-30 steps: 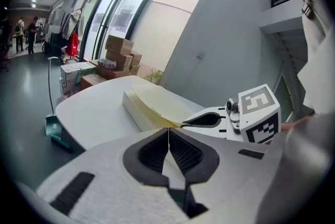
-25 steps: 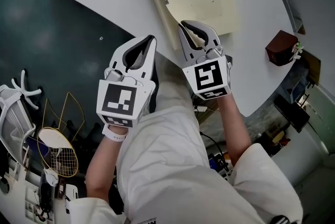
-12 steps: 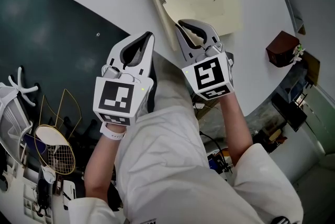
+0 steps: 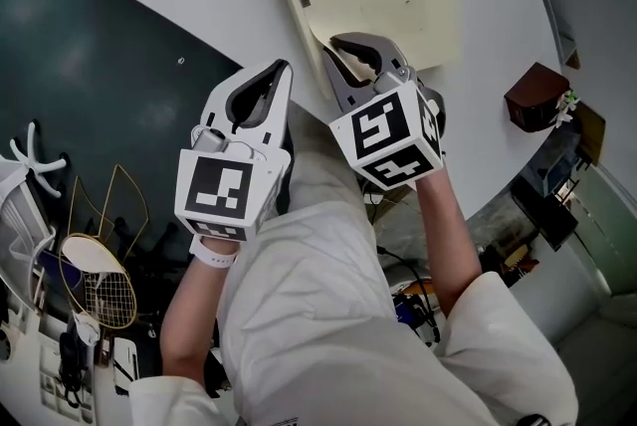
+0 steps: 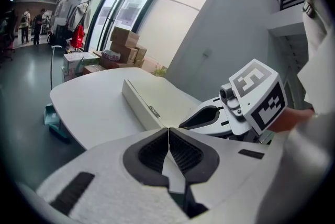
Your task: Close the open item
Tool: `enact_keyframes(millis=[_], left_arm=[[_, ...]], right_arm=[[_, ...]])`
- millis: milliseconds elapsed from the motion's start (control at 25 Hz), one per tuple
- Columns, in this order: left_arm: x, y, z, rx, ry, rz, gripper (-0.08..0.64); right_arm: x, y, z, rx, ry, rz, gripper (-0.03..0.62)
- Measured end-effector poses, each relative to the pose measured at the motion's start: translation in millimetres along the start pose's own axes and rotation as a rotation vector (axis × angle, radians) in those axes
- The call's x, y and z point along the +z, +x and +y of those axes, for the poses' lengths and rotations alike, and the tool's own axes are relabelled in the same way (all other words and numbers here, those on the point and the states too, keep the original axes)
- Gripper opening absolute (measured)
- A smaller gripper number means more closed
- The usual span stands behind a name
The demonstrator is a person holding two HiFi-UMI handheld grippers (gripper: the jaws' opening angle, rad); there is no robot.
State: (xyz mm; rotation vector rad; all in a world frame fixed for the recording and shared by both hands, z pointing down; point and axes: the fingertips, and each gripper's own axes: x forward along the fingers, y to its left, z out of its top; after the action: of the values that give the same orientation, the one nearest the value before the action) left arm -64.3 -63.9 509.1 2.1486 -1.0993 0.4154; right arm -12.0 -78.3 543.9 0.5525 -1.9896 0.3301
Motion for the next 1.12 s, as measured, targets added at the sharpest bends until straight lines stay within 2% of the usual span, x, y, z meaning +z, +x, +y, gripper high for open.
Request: enact_keyframes(millis=[400, 640, 760, 920, 1000, 1120], left_arm=[[-6, -2, 0, 0.011, -0.016, -0.003, 0.029], [-8, -5, 1, 0.023, -0.023, -0.002, 0.029], [-8, -9, 0, 0.032, -0.021, 0.001, 0.029], [-6, -17, -3, 0.03, -0.002, -0.008, 0.029], [-4, -23, -5, 0.03, 0.005, -0.012, 0.029], [-3, -33, -5, 0.031, 0.024, -0.017, 0.029]], right_arm=[[0, 4, 3, 0.057, -0.027, 0.093, 0.055], [0, 6, 2, 0.048, -0.041, 0.116, 0.06], [0, 4, 3, 0.025, -0.063, 0.112, 0.064], [5, 1, 4, -0.082, -0.154, 0.087, 0.081], [5, -1, 8, -0.106, -0.159, 0.069, 0.116], [6, -1, 15, -0.095, -0.127, 0.052, 0.188]])
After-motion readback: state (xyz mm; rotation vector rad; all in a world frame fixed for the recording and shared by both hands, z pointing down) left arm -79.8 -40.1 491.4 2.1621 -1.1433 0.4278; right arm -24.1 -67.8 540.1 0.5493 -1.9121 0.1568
